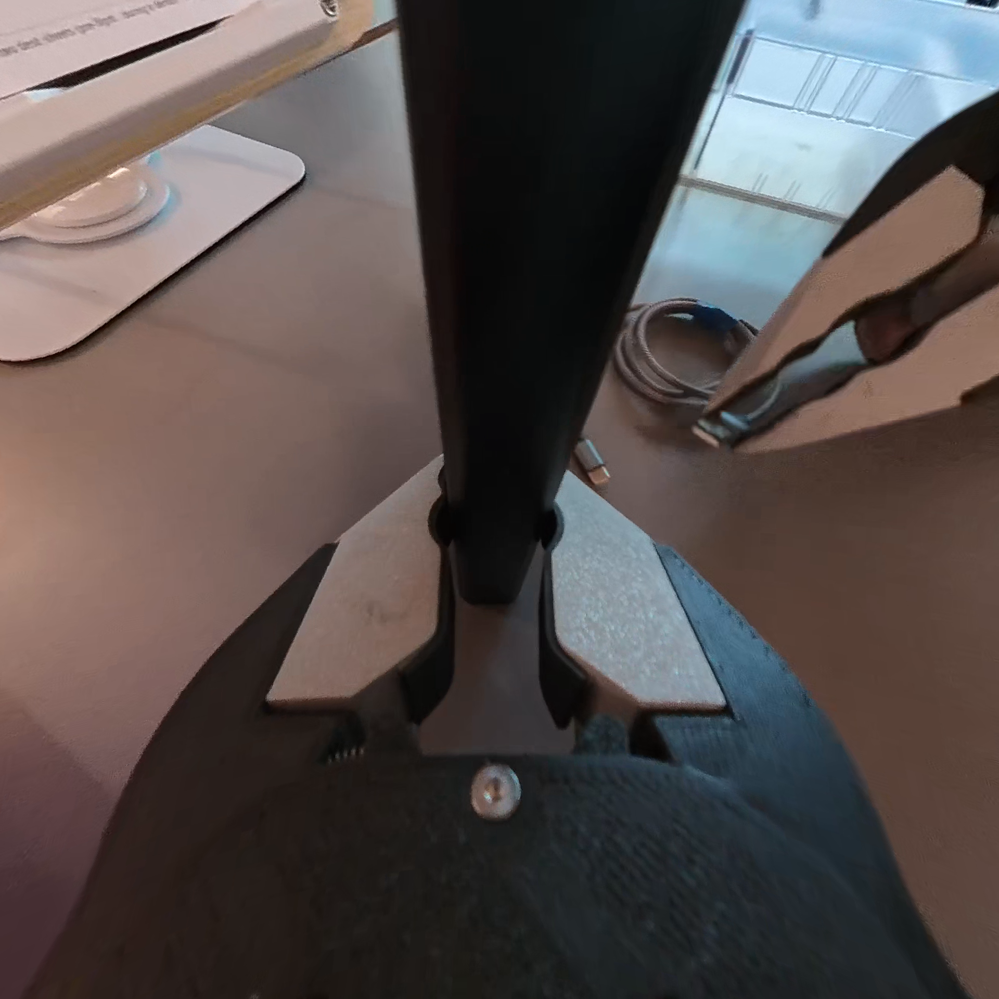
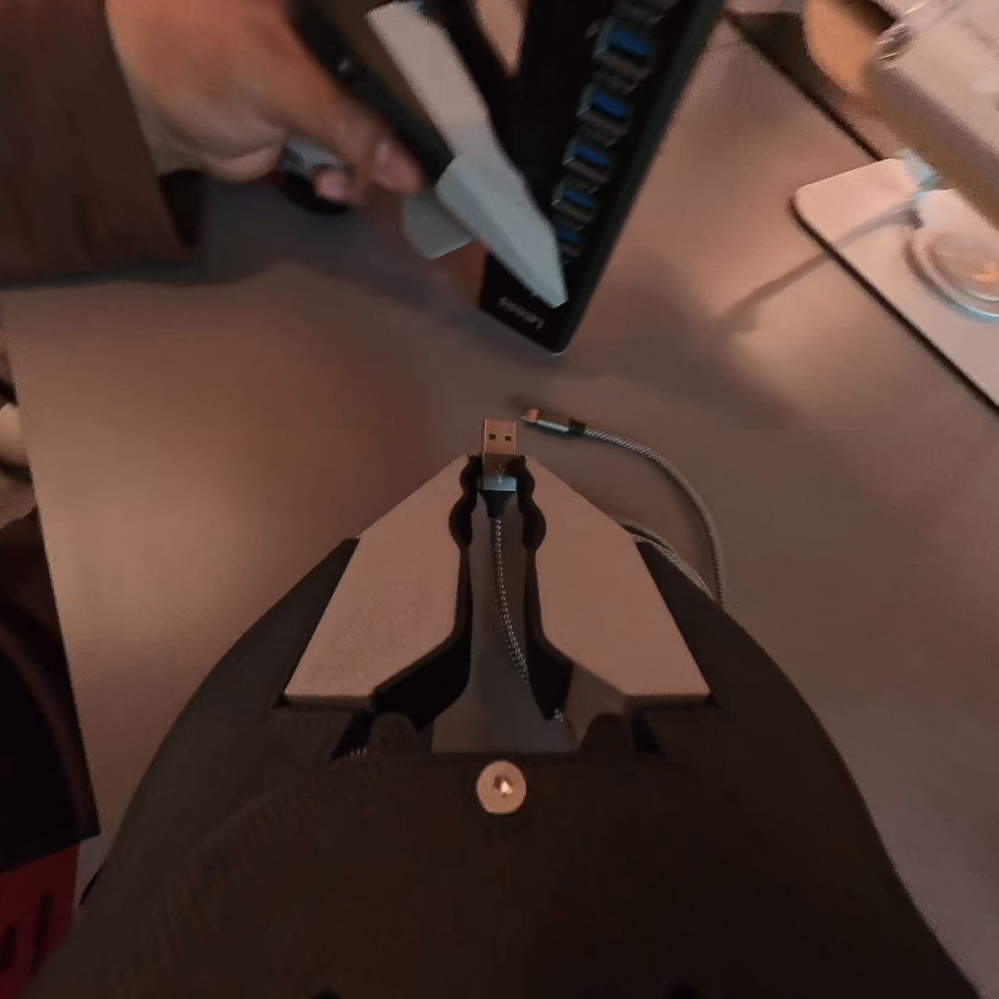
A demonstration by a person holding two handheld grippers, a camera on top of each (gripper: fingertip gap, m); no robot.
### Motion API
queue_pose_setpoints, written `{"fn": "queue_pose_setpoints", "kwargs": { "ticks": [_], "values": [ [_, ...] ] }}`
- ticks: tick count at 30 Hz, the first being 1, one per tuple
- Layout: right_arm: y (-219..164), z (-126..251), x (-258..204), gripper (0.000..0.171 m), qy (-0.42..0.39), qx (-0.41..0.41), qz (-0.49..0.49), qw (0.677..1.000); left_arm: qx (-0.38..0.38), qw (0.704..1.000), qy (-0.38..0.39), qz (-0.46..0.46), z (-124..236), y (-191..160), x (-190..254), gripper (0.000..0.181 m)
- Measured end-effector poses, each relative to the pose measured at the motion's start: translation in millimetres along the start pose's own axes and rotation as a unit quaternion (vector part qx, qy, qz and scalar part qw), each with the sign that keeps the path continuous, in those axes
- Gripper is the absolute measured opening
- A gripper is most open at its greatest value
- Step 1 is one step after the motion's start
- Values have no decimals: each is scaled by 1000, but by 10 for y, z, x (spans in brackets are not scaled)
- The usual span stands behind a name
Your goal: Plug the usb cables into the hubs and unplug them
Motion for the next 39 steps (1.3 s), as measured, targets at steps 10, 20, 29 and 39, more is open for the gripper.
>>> {"fn": "queue_pose_setpoints", "kwargs": {
  "ticks": [10,20,29,39],
  "values": [
    [176,92,200,11,-58,46,-16,997,-2,1000,-11,-15,-60,18,208,29],
    [187,89,204,11,-68,45,-4,997,-5,998,-49,-25,-130,47,388,29],
    [143,155,184,12,-63,62,-13,996,-12,999,-33,-14,-127,20,374,29],
    [169,244,195,12,-27,101,-59,993,-27,999,-33,-17,-150,-13,383,29]
  ]
}}
Point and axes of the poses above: each gripper's, where its closed fingertips meet, z back along the fingers, y out of its top, x = y × z across the jaws, the point moved 2 cm from there along z, back along the fingers
